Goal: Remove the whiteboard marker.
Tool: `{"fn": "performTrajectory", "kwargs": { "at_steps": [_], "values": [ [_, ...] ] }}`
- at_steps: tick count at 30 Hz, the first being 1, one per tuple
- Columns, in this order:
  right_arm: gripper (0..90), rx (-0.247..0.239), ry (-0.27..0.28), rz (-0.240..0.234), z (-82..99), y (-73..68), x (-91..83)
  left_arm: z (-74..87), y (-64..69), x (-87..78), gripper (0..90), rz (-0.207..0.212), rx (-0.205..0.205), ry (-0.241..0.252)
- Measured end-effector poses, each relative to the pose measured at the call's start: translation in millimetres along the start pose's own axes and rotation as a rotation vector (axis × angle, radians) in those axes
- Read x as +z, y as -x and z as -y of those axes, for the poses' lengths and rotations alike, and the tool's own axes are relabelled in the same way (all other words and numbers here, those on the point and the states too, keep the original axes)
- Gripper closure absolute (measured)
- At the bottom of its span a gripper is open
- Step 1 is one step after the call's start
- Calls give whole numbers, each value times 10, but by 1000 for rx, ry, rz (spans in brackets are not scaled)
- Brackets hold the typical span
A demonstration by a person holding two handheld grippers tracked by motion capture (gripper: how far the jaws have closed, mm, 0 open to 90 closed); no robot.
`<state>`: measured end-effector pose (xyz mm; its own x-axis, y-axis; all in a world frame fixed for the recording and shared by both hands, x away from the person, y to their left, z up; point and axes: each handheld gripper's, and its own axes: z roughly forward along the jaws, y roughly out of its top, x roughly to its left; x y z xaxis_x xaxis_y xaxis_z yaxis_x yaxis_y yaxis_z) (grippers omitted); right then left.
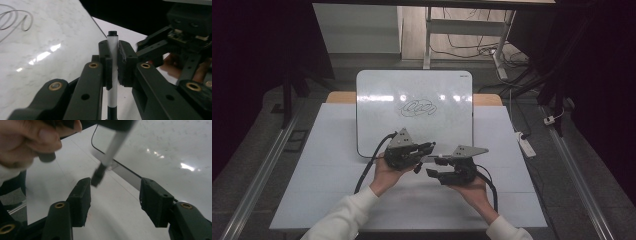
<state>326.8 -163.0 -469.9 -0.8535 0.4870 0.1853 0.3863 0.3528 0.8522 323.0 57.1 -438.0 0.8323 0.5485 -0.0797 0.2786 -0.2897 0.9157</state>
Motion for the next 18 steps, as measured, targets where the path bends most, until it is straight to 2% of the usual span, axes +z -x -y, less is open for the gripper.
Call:
{"fn": "performTrajectory", "kwargs": {
  "at_steps": [6, 10, 14, 18],
  "values": [
    [510, 24, -1, -11, -64, -16, 90, -25, 64, 56, 810, 3, 29, -8],
    [654, 84, -26, -23, -93, -8, 139, -29, 101, 85, 810, -4, 47, -15],
    [720, 121, -57, -37, -83, 15, 187, -33, 118, 104, 810, -6, 57, -20],
    [757, 158, -81, -32, -76, 52, 197, -30, 137, 117, 809, -14, 74, -31]
  ]
}}
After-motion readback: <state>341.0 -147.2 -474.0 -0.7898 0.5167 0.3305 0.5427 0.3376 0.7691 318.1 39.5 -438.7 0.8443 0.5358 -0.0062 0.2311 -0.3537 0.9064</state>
